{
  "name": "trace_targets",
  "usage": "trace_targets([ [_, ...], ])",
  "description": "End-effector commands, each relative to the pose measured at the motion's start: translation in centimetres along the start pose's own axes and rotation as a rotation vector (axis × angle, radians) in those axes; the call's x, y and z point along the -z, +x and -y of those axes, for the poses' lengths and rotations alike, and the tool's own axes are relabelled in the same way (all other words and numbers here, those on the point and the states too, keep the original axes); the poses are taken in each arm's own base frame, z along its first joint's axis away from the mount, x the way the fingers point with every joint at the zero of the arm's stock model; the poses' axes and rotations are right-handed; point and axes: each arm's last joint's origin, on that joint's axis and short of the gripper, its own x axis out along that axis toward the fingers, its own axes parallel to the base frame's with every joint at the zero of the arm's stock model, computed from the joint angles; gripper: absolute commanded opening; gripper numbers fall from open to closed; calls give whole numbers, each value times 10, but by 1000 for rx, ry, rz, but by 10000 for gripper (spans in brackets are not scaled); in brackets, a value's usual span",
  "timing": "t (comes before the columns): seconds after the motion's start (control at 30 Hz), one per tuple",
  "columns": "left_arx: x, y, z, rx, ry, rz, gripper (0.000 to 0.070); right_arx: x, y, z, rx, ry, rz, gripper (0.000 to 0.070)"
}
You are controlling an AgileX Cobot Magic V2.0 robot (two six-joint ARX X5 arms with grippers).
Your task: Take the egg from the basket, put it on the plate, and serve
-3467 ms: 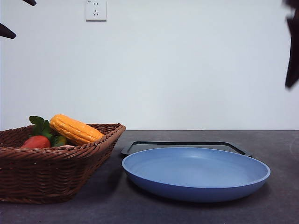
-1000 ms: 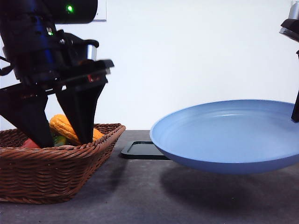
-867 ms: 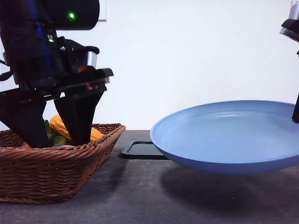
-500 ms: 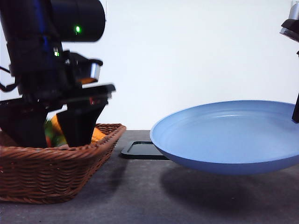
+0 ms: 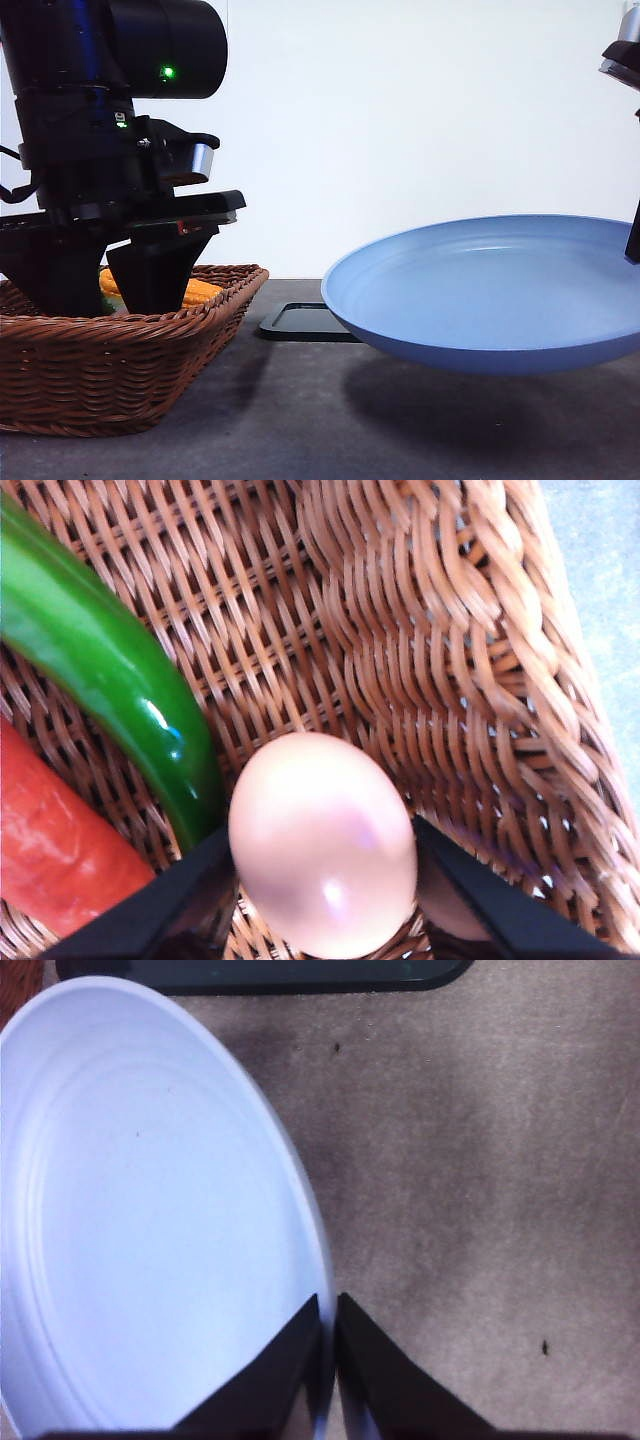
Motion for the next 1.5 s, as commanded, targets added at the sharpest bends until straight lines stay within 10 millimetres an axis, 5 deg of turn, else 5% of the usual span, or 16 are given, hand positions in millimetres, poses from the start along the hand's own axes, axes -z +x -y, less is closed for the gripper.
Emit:
trace_targets([
  [0.0, -2, 3, 2, -18, 17, 0, 218, -4, -2, -3, -11, -20, 18, 0],
  [0.3, -7, -19, 2, -33, 29, 36, 218, -4, -2, -2, -10, -18, 13, 0],
  [0.6, -23, -96, 7, 82, 28, 276, 218, -4, -2, -3, -17, -13, 10, 0],
  [0.8, -30, -139, 28, 252, 121, 385, 218, -4, -1, -3, -21, 4, 4, 0],
  [1.03, -23, -134, 70, 327, 252, 393, 218, -3, 3, -4, -73, 27, -41, 0],
  [1.47, -19, -73, 124, 308, 392, 227, 219, 3, 7, -9, -114, 18, -115, 0],
])
